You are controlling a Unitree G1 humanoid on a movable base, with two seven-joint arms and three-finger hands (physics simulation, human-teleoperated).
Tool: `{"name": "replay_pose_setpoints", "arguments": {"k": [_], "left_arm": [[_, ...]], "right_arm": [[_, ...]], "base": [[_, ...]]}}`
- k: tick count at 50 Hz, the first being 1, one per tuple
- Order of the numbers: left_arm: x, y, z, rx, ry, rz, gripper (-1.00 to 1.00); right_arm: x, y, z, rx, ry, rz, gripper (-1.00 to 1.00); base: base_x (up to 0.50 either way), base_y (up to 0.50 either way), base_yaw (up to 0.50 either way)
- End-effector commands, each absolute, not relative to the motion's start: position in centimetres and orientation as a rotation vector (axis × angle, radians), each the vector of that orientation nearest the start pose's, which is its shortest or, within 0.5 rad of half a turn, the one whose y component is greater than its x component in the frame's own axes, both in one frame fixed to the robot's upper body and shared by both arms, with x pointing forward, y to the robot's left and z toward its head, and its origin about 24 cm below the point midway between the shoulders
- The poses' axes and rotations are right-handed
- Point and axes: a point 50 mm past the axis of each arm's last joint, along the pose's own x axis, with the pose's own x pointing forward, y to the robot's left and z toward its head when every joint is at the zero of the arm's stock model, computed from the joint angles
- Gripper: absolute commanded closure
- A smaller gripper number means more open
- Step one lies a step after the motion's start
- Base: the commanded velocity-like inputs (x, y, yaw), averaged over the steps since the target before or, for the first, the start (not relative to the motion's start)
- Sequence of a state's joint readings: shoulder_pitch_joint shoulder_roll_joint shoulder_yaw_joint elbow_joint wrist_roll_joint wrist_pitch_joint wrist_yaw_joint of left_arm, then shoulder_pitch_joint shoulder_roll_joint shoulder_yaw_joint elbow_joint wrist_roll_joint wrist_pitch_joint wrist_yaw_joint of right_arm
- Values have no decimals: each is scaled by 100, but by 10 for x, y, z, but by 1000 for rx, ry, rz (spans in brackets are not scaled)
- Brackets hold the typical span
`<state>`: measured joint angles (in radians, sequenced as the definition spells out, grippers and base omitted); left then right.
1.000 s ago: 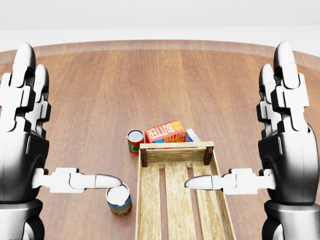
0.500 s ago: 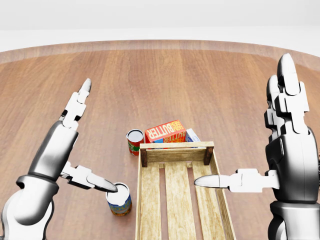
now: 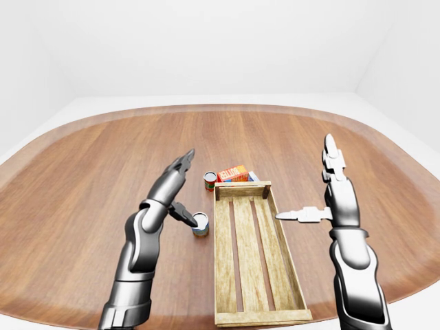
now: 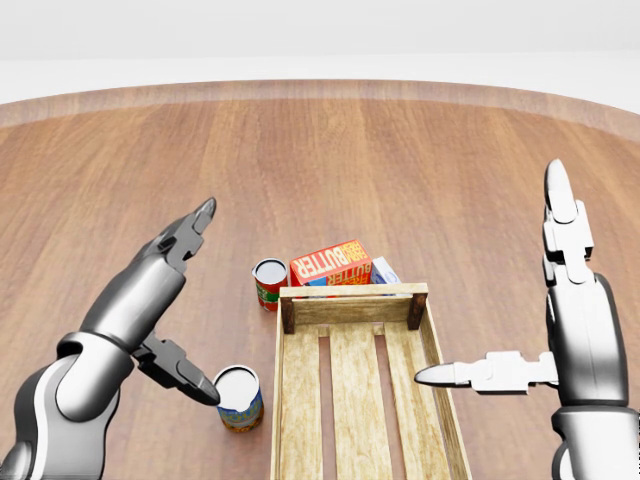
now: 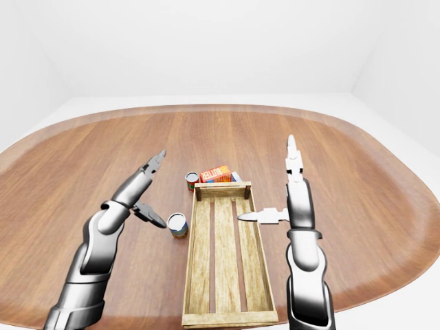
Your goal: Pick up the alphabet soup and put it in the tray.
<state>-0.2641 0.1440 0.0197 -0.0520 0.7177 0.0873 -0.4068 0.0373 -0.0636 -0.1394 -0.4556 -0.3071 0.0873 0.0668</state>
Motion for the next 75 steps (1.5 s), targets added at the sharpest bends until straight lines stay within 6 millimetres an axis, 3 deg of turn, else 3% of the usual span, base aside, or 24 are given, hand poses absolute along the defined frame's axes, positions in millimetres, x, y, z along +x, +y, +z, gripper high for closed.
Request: {"name": "replay_pose_setpoints", "arguments": {"k": [1,25,32,45,75], "left_arm": [[310,153,100,977,18,-319,-100],[357,143,55,1215,288,-400,-100],[358,137,40,1272,334,-434,-100],[355,121,10,1226,390,-482,-100],[351,115,-6,1167,431,-466,-100]], "right_arm": [[234,-191,124,-430,-261,-143,-100],[235,-191,120,-409,-245,-142,-100],[236,-190,123,-411,-258,-139,-100],[235,-191,121,-403,-253,-143,-100],[234,-192,122,-397,-255,-147,-100]], "base": [[0,0,0],[0,0,0],[0,0,0],[0,0,0],[0,0,0]]}}
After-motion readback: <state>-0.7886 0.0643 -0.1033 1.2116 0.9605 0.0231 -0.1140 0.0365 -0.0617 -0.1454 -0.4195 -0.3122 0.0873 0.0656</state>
